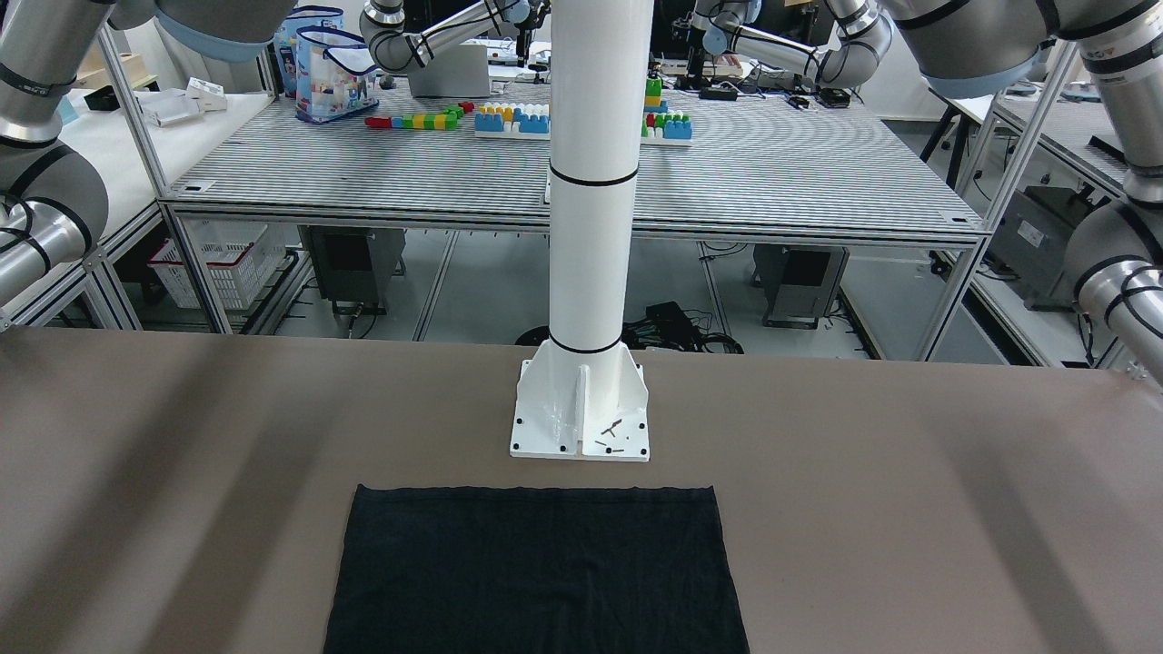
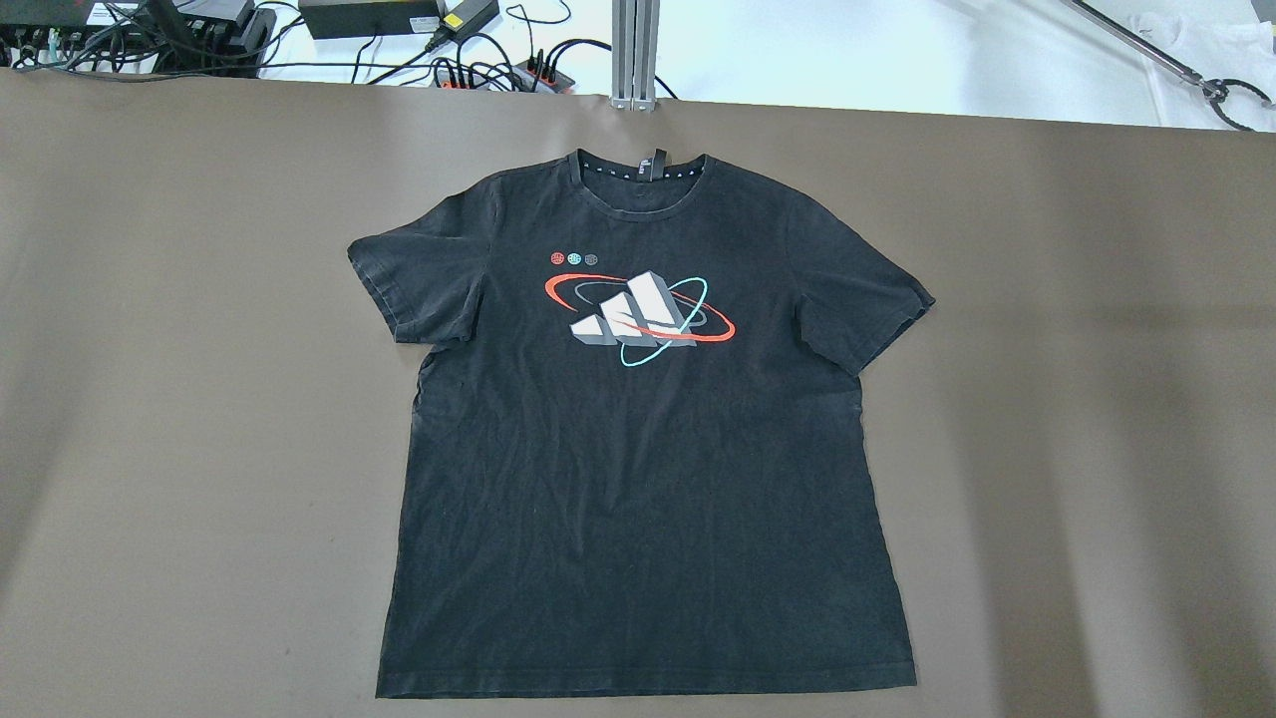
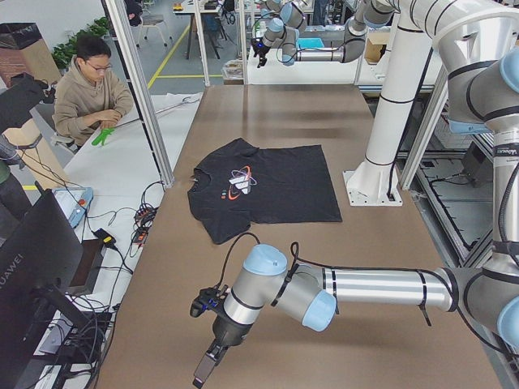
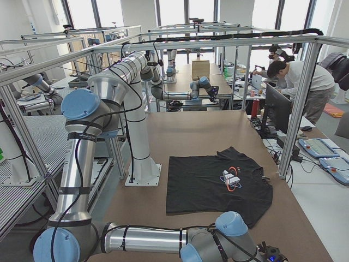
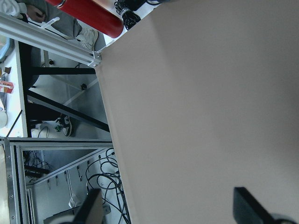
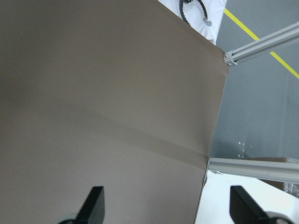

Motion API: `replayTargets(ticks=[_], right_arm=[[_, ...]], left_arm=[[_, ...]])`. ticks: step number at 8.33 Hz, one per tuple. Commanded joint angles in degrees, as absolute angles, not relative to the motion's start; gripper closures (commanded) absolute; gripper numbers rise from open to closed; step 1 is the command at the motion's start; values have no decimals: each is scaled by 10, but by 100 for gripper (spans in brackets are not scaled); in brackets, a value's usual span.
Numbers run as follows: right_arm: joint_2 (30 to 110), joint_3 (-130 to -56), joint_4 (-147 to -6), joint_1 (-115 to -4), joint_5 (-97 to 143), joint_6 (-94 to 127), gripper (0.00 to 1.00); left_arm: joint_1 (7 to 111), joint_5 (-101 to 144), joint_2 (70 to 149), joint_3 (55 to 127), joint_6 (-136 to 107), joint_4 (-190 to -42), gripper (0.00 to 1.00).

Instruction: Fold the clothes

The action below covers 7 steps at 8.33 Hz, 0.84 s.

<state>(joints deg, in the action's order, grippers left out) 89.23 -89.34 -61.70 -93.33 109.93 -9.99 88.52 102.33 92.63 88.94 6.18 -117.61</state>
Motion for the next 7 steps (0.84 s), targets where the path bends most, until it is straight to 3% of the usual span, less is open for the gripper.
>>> replayTargets(ticks=[1, 7], right_arm=[[895, -898, -620, -933, 1098, -100, 6], [893, -901, -620, -933, 1100, -99, 6]], left_arm=[[883, 1021, 904, 887, 65, -1225, 0], [867, 1024, 893, 884, 58, -1244, 0]])
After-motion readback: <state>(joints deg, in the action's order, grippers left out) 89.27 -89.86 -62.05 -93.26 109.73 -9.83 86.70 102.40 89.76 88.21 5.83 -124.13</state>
